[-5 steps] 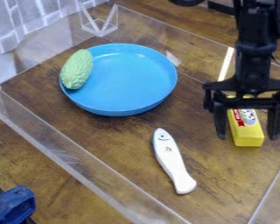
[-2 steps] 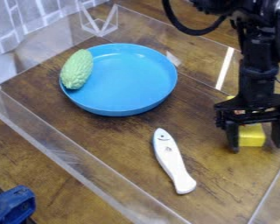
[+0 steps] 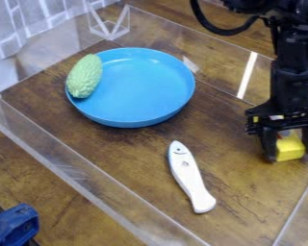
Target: Put the yellow brick in the blue tray
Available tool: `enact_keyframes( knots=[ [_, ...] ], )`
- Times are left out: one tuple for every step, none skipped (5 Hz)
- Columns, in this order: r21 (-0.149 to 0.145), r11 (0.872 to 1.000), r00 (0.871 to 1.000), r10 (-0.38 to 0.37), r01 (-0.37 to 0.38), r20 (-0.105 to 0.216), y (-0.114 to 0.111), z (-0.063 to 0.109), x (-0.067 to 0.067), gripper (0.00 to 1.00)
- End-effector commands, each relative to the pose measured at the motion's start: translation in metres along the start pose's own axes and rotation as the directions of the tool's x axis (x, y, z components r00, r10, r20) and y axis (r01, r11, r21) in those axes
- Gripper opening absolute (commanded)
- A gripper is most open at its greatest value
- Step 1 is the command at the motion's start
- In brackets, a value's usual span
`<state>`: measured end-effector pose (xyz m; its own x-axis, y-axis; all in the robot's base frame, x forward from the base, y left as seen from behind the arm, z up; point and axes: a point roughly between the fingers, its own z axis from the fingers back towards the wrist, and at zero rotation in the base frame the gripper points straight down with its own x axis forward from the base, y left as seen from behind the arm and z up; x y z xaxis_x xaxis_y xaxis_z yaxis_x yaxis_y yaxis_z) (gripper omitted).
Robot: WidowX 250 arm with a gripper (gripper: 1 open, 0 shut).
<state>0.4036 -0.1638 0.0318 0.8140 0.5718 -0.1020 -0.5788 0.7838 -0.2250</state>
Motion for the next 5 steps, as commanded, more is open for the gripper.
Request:
enact_keyframes(
  knots=[
    [-0.050,0.999,0.999,-0.013,0.016,0.048,-0.012,0.025,0.015,0.00],
    [-0.047,0.999,0.999,-0.017,0.019,0.048,-0.014,0.027,0.021,0.00],
    [-0.038,0.996,0.996,-0.074,0.075,0.041,-0.016,0.032,0.013,0.00],
    [-0.034,0.996,0.995,-0.083,0.085,0.046,-0.012,0.039,0.018,0.00],
    [-0.028,0.995,0.994,-0.097,0.099,0.049,-0.008,0.046,0.022,0.00]
  ],
)
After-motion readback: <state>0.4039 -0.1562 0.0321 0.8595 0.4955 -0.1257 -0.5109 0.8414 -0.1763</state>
